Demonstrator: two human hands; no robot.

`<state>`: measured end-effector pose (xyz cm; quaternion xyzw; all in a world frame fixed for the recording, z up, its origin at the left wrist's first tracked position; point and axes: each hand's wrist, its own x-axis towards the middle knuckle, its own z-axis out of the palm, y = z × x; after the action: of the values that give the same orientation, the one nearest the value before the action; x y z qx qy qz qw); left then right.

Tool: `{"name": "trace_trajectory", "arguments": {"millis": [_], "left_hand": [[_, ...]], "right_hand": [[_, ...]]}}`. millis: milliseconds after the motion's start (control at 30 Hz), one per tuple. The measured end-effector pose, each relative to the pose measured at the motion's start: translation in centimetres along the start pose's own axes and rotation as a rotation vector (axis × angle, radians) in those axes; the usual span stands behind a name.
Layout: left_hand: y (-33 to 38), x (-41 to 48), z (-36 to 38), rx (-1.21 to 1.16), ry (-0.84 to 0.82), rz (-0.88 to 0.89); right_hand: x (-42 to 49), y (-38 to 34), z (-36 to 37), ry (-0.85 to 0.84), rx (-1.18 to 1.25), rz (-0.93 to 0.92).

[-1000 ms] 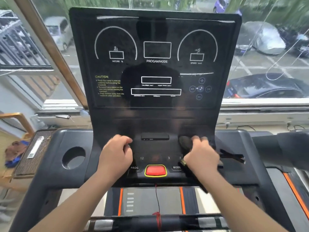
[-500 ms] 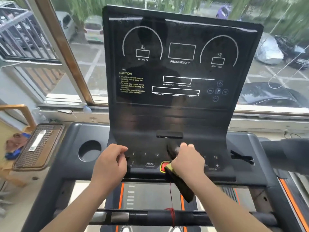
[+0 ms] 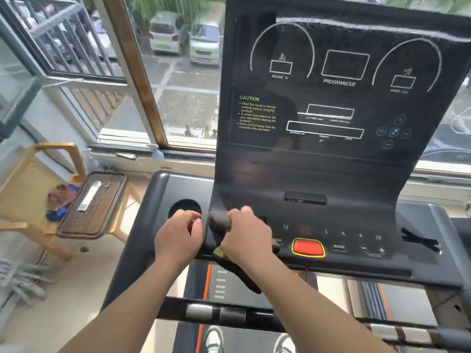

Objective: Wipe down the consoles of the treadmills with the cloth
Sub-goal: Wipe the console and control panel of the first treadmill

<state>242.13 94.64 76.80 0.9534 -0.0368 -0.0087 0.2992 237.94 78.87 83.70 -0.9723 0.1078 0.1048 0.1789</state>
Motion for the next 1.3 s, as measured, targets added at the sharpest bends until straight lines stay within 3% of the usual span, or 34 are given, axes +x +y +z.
{"name": "trace_trajectory", "arguments": {"millis": [133,300,433,600,667,800,933,1100,1200,1300], "left_hand": [[-0.3,0.3,-0.1,0.019,0.014,0.042],[0.3,0.3,0.2,0.071,0.01,0.033],[0.3,0.4,0.4,0.077,-0.006,0.049],[-0.3,0.5,0.5,0.08,0.017,0.092],[-0.3,0.5,0.5,0.077,0.016,0.095],[-0.1,0.3,0.5,0.053,0.011,0.076],[0.0,0.3,0.5,0.044,0.009,0.058],[0.0,0.3,0.2,0.058,-0.006,0.059],[-0.2,0.3,0.2,0.06,-0.009,0.069],[-0.1,0.4,0.3,0.011,-0.017,-0.016]], "right_hand": [[-0.1,1.9,-0.7,-0.06,-0.03,-0.08],[0.4,4.8,-2.0,0.025,-0.107,0.169],[0.3,1.7,-0.6,0.082,-0.088,0.201],[-1.3,-1.4,1.6,-0.045,-0.174,-0.115],[-1.3,-0.2,0.6,-0.072,-0.223,-0.158],[0.5,2.4,-1.7,0.01,-0.233,0.057],[1.6,0.2,-0.8,0.002,-0.218,0.172],[0.8,-2.0,1.0,0.042,-0.188,-0.033],[-0.8,-0.6,1.0,-0.042,-0.181,-0.148],[-2.7,2.1,-0.4,-0.131,-0.143,-0.128]]}}
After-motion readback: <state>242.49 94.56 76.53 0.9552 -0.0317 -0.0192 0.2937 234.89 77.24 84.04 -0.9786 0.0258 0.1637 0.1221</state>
